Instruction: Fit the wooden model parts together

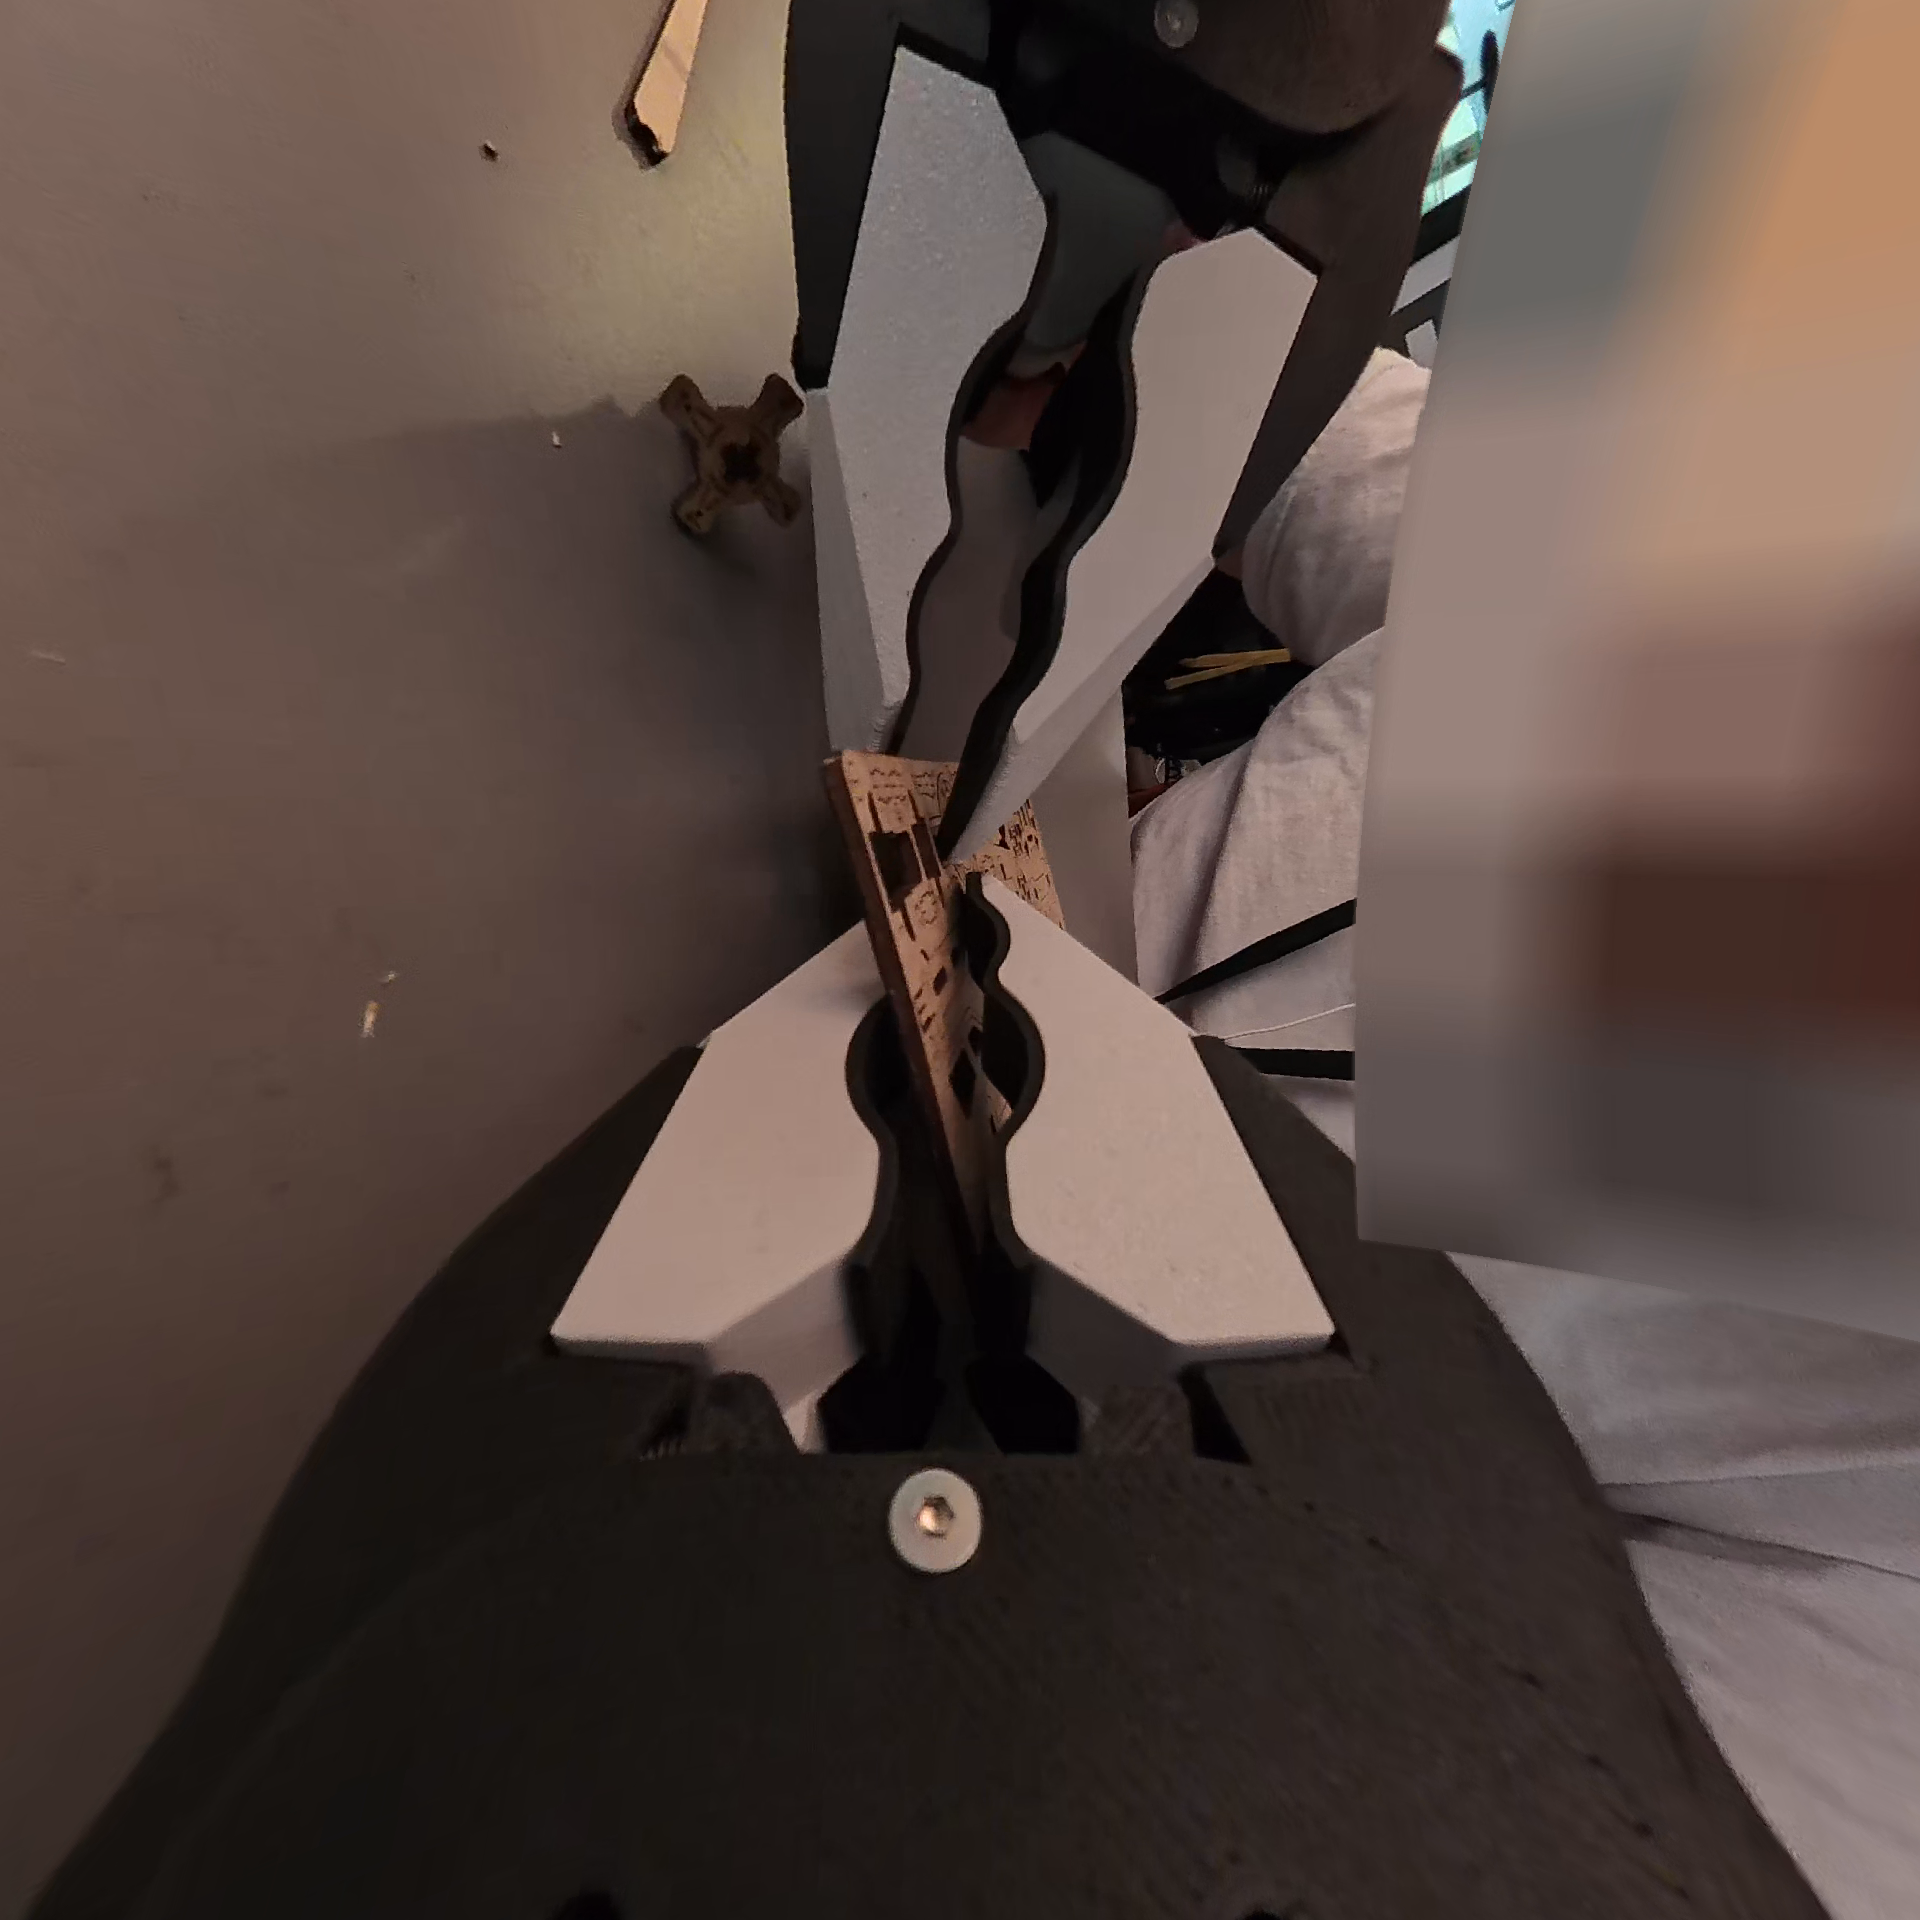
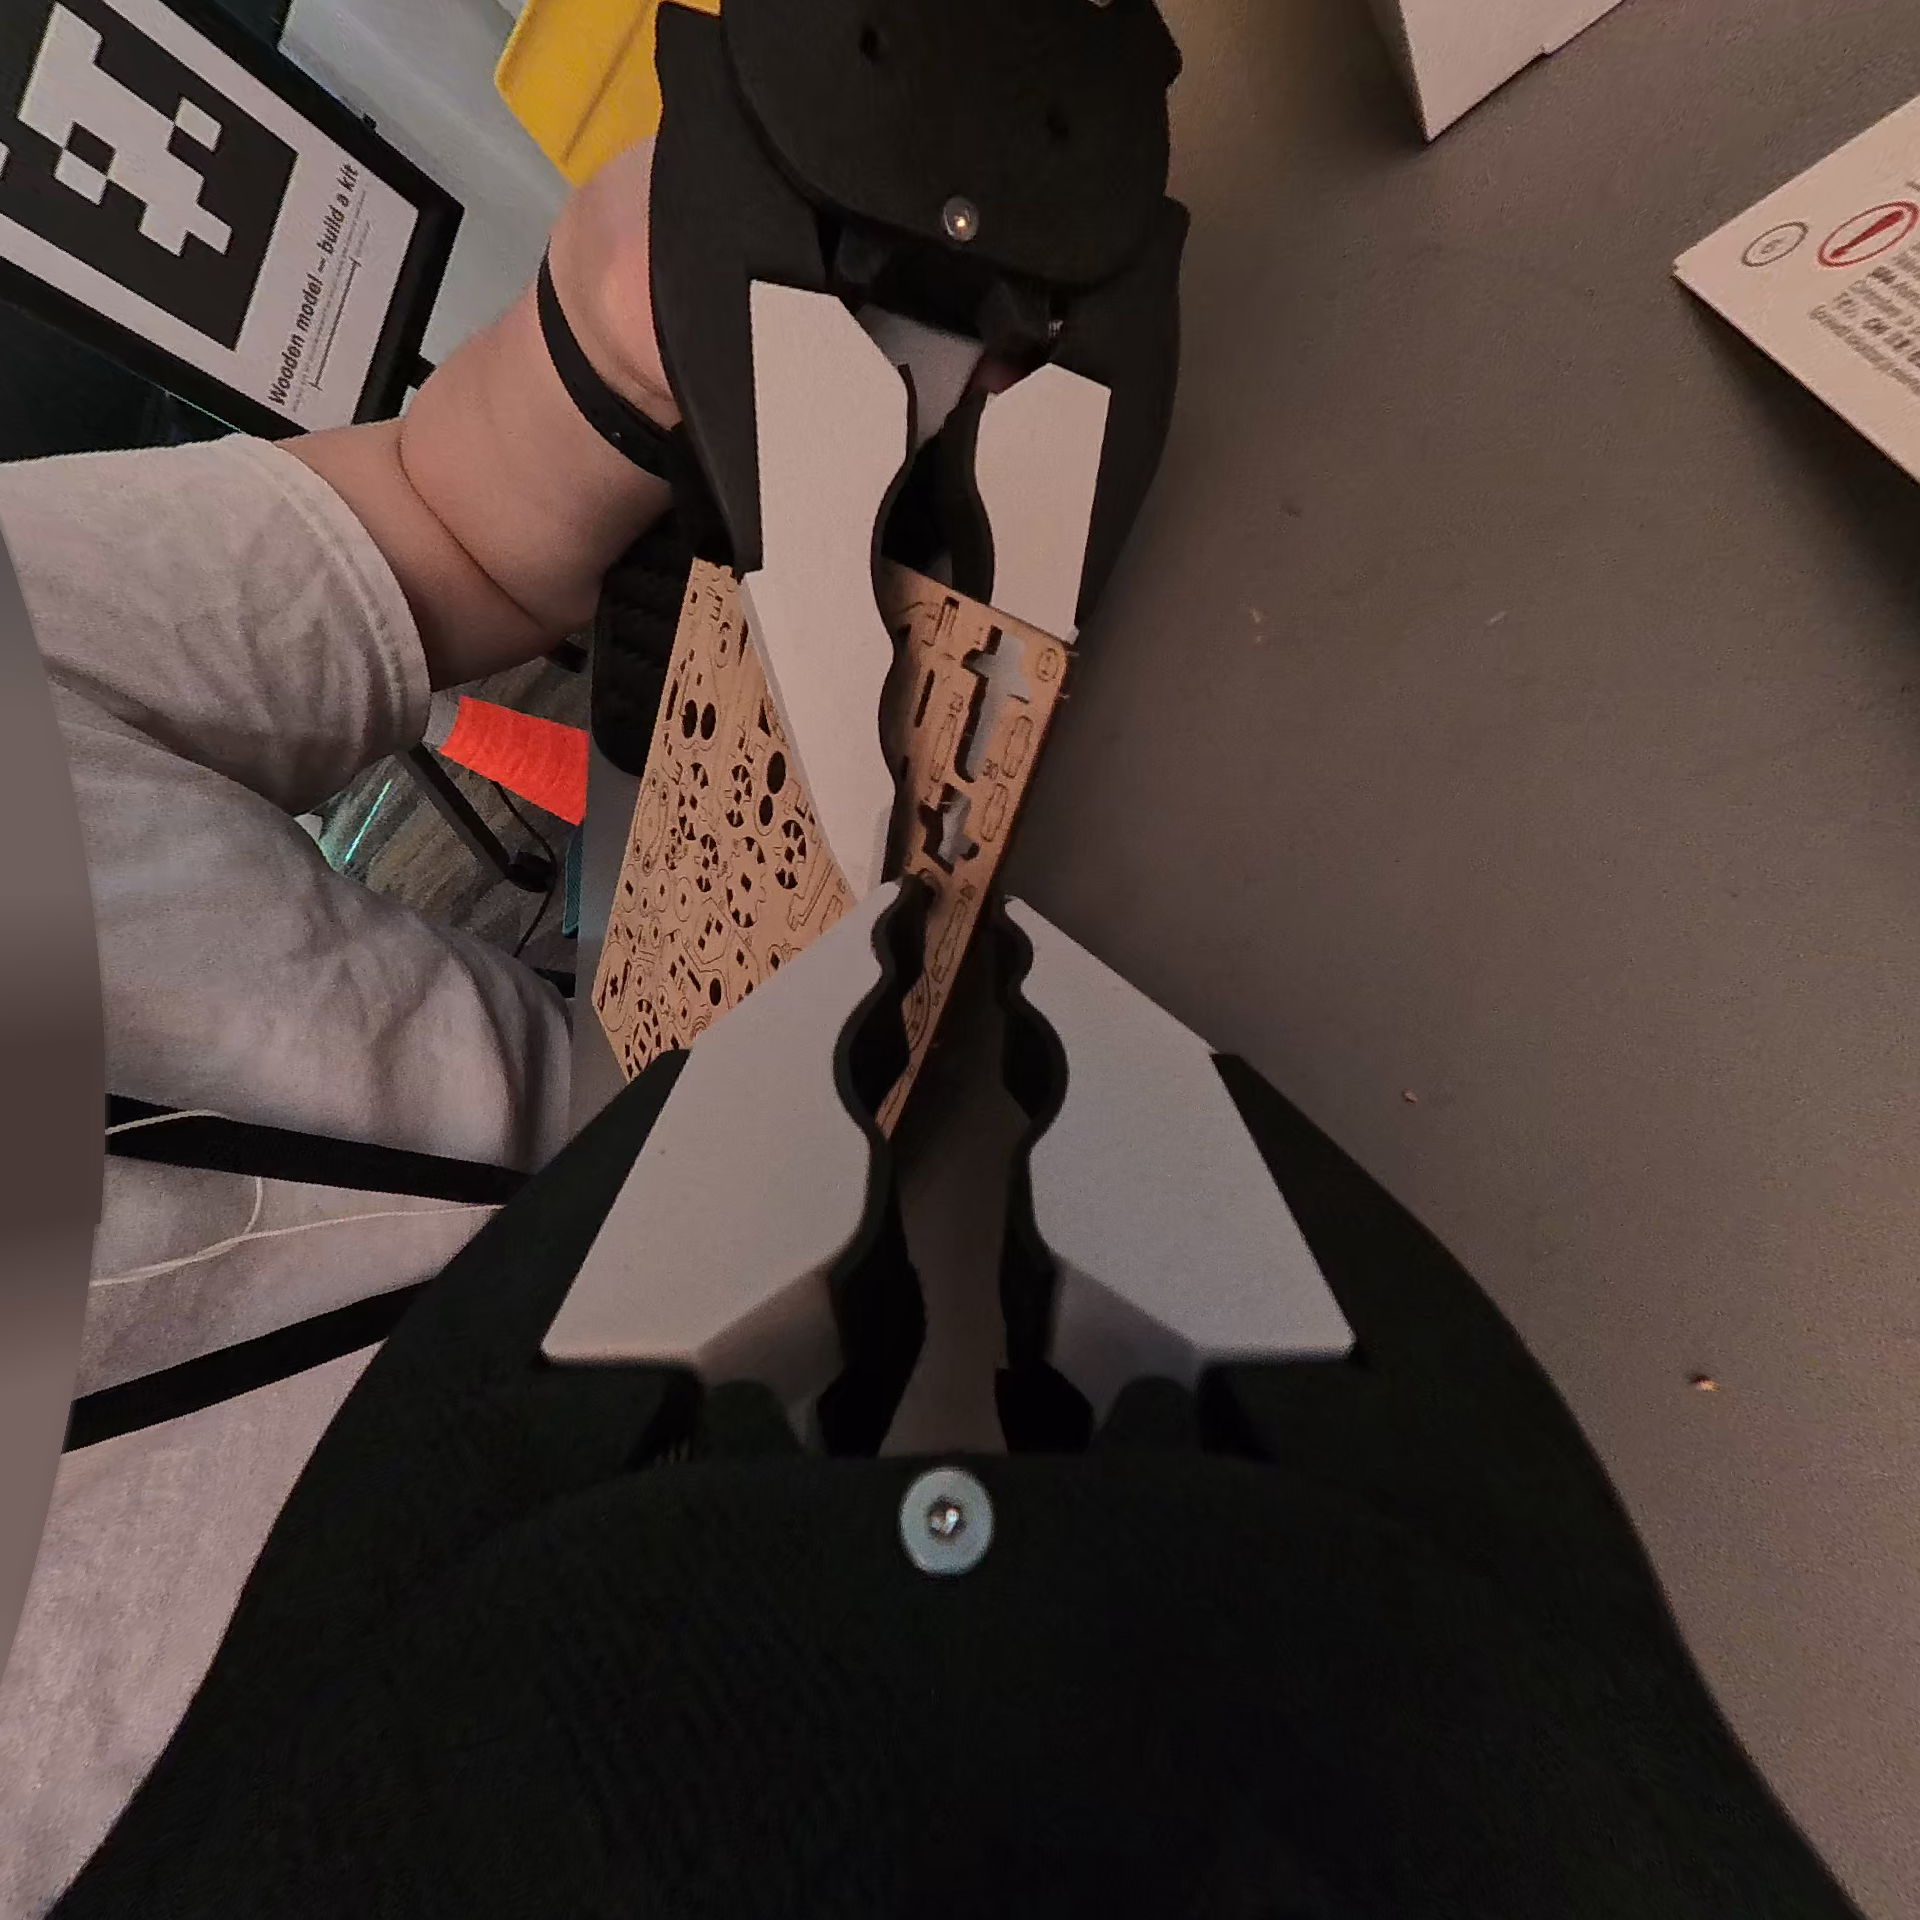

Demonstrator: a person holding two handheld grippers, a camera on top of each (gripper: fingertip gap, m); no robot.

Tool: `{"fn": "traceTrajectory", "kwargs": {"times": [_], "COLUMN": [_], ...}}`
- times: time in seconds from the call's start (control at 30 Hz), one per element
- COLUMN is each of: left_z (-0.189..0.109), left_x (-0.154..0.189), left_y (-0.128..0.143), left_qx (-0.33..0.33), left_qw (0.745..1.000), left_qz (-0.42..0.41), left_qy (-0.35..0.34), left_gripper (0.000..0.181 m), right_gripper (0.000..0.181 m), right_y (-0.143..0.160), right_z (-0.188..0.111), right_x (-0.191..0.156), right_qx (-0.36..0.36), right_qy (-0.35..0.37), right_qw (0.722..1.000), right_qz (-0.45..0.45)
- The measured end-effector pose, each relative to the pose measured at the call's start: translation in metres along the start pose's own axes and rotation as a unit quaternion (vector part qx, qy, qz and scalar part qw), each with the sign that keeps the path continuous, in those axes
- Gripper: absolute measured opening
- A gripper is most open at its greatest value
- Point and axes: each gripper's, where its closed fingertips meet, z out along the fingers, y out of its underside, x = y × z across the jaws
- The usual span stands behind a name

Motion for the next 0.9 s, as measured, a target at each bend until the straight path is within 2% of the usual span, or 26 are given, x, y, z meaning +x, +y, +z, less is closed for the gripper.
{"fn": "traceTrajectory", "kwargs": {"times": [0.37,0.47,0.53,0.67,0.77,0.9], "left_z": [0.002,0.004,0.004,-0.001,-0.002,-0.004], "left_x": [-0.002,-0.003,-0.001,0.006,0.002,0.001], "left_y": [0.002,0.003,0.005,-0.003,-0.002,-0.003], "left_qx": [-0.006,-0.012,-0.017,0.008,0.004,0.012], "left_qw": [1.000,1.000,1.000,0.999,1.000,0.999], "left_qz": [0.003,-0.002,-0.011,-0.010,-0.011,-0.019], "left_qy": [-0.012,-0.014,0.004,0.037,0.025,0.029], "left_gripper": [0.004,0.005,0.004,0.003,0.003,0.003], "right_gripper": [0.010,0.008,0.008,0.010,0.014,0.020], "right_y": [0.003,0.006,0.005,-0.005,-0.010,-0.017], "right_z": [0.002,0.005,0.006,-0.004,-0.013,-0.025], "right_x": [0.000,0.004,0.001,-0.005,-0.003,-0.009], "right_qx": [-0.008,-0.021,-0.022,0.003,0.013,0.032], "right_qy": [0.009,0.035,0.036,0.024,0.040,-0.002], "right_qw": [1.000,0.998,0.998,0.999,0.998,0.999], "right_qz": [-0.017,-0.037,-0.054,-0.042,-0.053,-0.008]}}
